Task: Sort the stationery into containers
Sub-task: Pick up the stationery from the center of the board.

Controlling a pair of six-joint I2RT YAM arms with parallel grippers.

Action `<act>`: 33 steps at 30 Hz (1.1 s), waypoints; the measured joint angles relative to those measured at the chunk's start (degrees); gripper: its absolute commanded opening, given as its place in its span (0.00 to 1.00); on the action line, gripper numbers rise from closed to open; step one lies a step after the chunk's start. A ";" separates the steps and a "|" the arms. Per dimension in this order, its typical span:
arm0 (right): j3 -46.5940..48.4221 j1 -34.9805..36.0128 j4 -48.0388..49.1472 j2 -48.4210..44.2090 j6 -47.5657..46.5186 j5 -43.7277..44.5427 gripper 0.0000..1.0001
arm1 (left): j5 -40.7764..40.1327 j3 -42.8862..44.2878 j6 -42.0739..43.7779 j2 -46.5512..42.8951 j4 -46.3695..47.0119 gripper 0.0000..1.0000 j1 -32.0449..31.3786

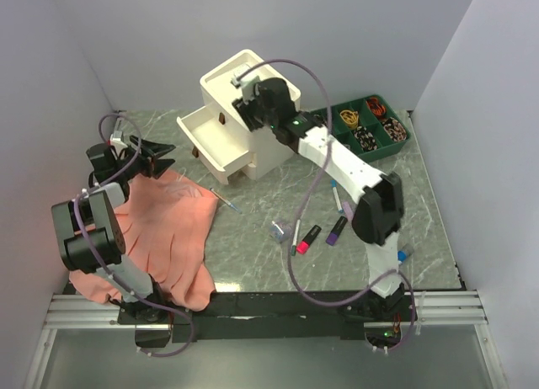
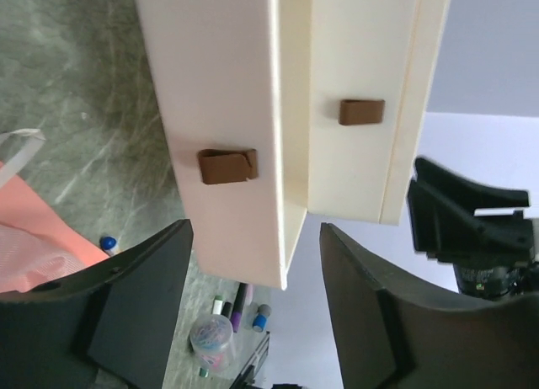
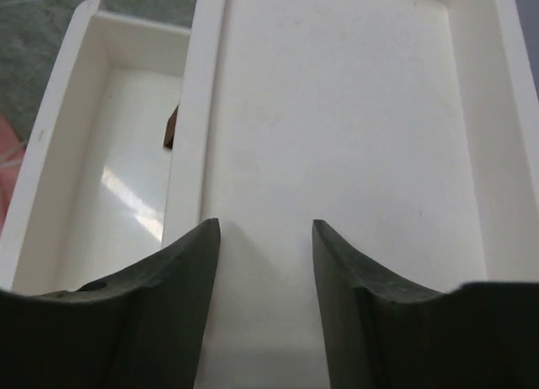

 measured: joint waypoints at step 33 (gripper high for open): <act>-35.28 11.04 -27.71 -13.03 8.50 -10.73 0.88 | 2.91 -8.90 9.31 -24.87 -13.07 0.79 7.52</act>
